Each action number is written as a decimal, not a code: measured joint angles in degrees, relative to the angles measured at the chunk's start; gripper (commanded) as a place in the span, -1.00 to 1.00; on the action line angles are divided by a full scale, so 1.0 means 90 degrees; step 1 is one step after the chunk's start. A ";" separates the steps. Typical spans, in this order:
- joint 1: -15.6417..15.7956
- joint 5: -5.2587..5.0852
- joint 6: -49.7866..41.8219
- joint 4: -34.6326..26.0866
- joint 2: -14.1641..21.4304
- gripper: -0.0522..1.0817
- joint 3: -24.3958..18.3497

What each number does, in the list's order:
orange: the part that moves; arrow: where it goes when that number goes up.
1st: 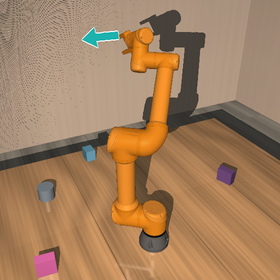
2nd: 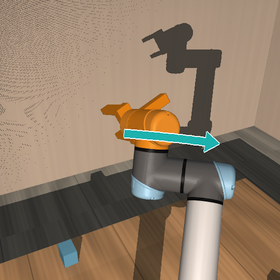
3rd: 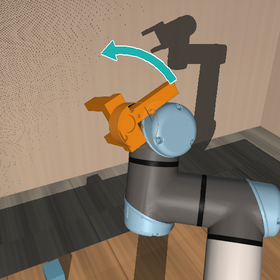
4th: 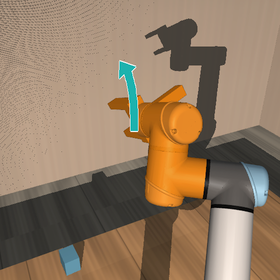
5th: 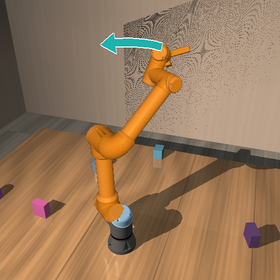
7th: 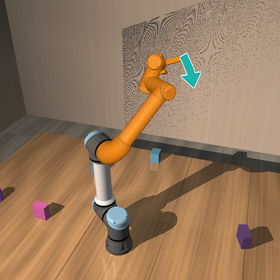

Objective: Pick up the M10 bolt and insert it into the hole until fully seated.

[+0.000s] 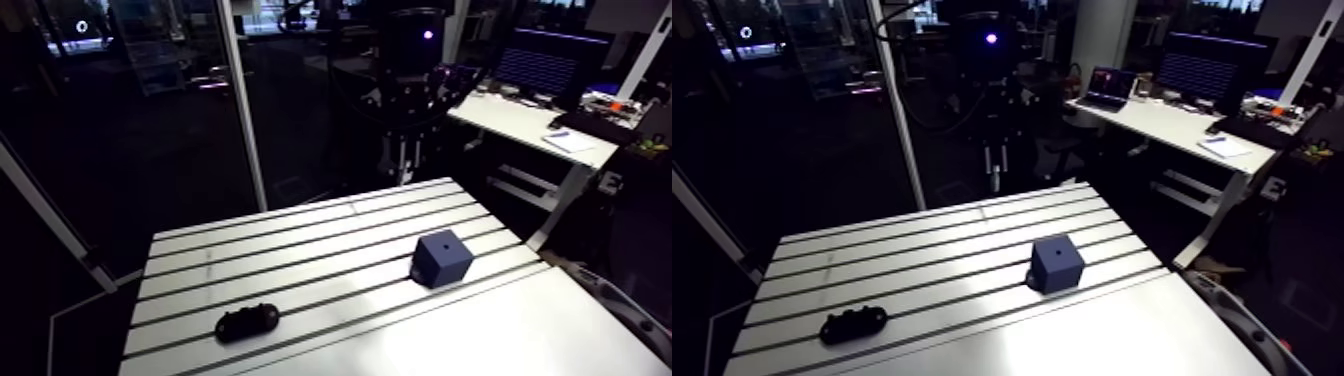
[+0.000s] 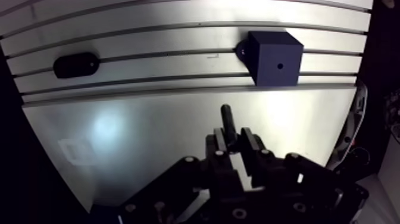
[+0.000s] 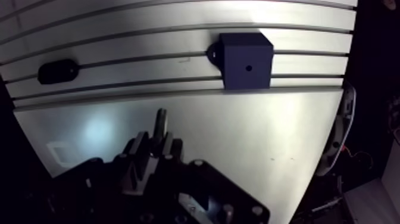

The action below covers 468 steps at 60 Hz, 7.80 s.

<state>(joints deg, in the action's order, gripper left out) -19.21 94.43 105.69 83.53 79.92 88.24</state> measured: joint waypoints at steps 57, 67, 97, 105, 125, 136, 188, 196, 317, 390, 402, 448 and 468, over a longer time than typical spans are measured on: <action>-0.0706 0.0233 0.0719 0.0006 -0.0647 0.99 0.0050; -0.0764 0.0276 0.0719 0.0000 -0.0778 0.99 0.0030; -0.1019 0.0360 0.0719 0.0231 -0.1078 0.99 -0.0013; -0.1033 0.0368 0.0733 0.0249 -0.1131 0.99 -0.0025; -0.1047 0.0381 0.0785 0.0279 -0.1234 0.99 -0.0021; -0.1049 0.0382 0.0791 0.0303 -0.1239 0.99 0.0019; -0.1165 0.0399 0.0801 0.0561 -0.1197 0.99 0.0362; -0.1169 0.0397 0.0801 0.0617 -0.1187 0.99 0.0420; -0.1215 0.0392 0.0801 0.0936 -0.1280 0.99 0.0645; -0.1212 0.0392 0.0800 0.1029 -0.1288 0.98 0.0708; -0.1208 0.0392 0.0797 0.1041 -0.1288 0.98 0.0725; -0.1207 0.0392 0.0791 0.1052 -0.1287 0.98 0.0749; -0.1207 0.0391 0.0790 0.1079 -0.1288 0.98 0.0751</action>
<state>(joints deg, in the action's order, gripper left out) -30.08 97.95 112.80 93.24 68.33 95.00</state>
